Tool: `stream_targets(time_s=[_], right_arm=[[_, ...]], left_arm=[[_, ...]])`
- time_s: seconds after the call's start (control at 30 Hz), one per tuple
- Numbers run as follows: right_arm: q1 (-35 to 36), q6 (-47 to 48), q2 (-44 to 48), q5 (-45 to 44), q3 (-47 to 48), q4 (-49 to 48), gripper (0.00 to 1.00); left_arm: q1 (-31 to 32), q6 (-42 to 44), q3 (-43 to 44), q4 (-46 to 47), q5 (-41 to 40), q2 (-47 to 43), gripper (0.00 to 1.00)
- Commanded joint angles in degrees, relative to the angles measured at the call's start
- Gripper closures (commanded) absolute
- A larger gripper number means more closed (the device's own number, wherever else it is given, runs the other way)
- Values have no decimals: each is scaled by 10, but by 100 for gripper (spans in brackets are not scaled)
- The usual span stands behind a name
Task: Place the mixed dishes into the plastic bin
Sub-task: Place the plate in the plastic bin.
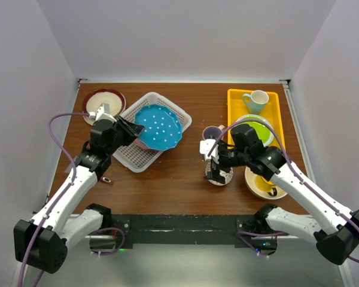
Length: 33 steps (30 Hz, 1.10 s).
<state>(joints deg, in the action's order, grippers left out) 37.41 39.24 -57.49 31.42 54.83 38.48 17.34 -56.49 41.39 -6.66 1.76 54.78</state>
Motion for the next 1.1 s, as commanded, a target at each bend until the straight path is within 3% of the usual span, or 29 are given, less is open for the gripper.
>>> stream_targets(time_s=[0.0, 1.07], right_arm=[[-5, 7, 16, 16, -5, -20, 2], [-9, 9, 17, 9, -17, -28, 2]], left_arm=[[-20, -32, 38, 135, 17, -1, 100], [-102, -55, 28, 243, 85, 129, 100]])
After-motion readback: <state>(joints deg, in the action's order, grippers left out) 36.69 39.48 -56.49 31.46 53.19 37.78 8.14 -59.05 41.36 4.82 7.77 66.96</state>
